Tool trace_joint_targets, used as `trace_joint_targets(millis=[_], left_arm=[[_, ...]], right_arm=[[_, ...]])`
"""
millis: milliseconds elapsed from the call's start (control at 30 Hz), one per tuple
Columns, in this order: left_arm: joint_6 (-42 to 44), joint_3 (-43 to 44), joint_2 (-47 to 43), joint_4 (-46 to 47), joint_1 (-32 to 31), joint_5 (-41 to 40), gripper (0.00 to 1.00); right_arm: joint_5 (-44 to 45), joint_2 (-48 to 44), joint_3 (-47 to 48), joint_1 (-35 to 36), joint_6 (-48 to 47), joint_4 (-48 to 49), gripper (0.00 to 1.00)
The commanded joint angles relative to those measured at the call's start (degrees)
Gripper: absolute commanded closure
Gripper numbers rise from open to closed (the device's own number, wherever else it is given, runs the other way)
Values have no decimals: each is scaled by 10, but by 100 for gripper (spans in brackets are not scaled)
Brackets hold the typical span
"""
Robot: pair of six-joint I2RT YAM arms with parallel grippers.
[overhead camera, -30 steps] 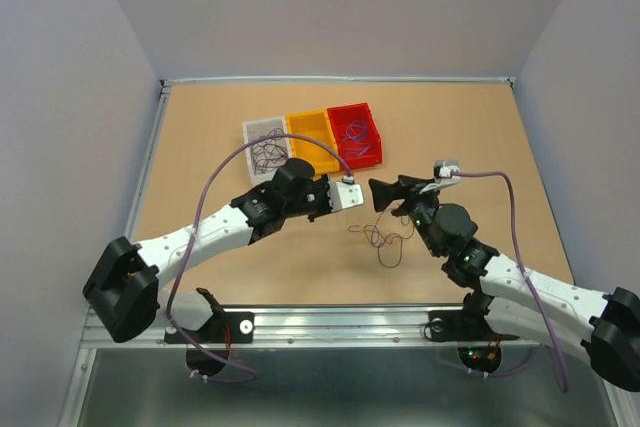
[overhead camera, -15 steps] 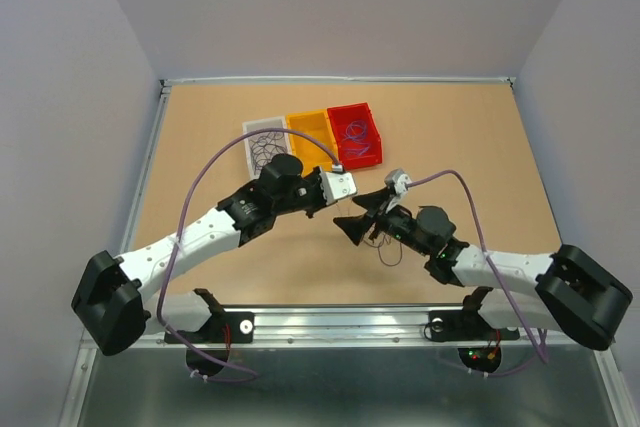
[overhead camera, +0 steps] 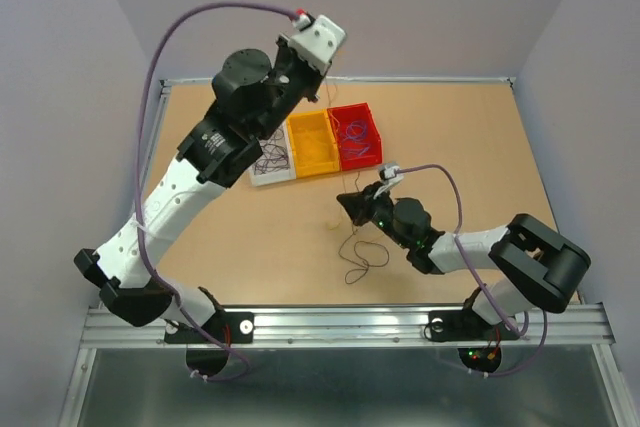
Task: Untangle the cables
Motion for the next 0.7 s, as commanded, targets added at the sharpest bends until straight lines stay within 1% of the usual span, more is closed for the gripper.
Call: trace_joint_targets(millis=[0,67,100,133,200,233,267,333,367,400,433,467,500,533,567,600,633,667], left_arm=[[-10,341,58,47,11,-307,100],[18,434,94,47,11,-363,100],[33,466,117,56,10,-383,100],[55,482,121,90,11,-405,100],[86,439,96,146,11,-428,100],[105,380,73,199,12,-440,100],[115,352,64,227,13,-446,100],[121,317,53,265,24,-457,100],[116,323,53,263,30,-461,100],[93,350,58,239,48,-455,100],[92,363,60,238,49,-455,100],[82,370,62,214,64,-447,100],[53,371,60,202,71,-437,100],[40,346,47,189,72,-422,100],[28,318,35,180,72,-389,100],[-4,286,9,177,72,-365,100],[-26,218,-5,170,72,-335,100],[-42,179,-20,159,72,-256,100]], right_arm=[[155,14,0,0,68,-4,99],[165,14,-5,0,76,-4,99],[167,15,-4,-1,80,-4,100],[165,16,-3,0,84,-8,99],[174,16,-3,0,95,-11,99],[188,16,-4,0,98,-16,100],[199,15,-3,0,107,-21,100],[232,9,0,-1,122,-57,99],[270,-2,1,-1,129,-70,99],[296,-12,0,-3,137,-90,99],[297,-23,-3,-4,138,-96,100],[304,-35,-5,-6,138,-101,100],[309,-69,-9,-7,125,-104,99],[300,-84,-12,-8,111,-104,100],[265,-101,-11,-7,89,-104,99],[244,-123,-10,-8,60,-104,99],[225,-131,-9,-7,48,-103,99],[160,-136,7,-7,29,-102,99]])
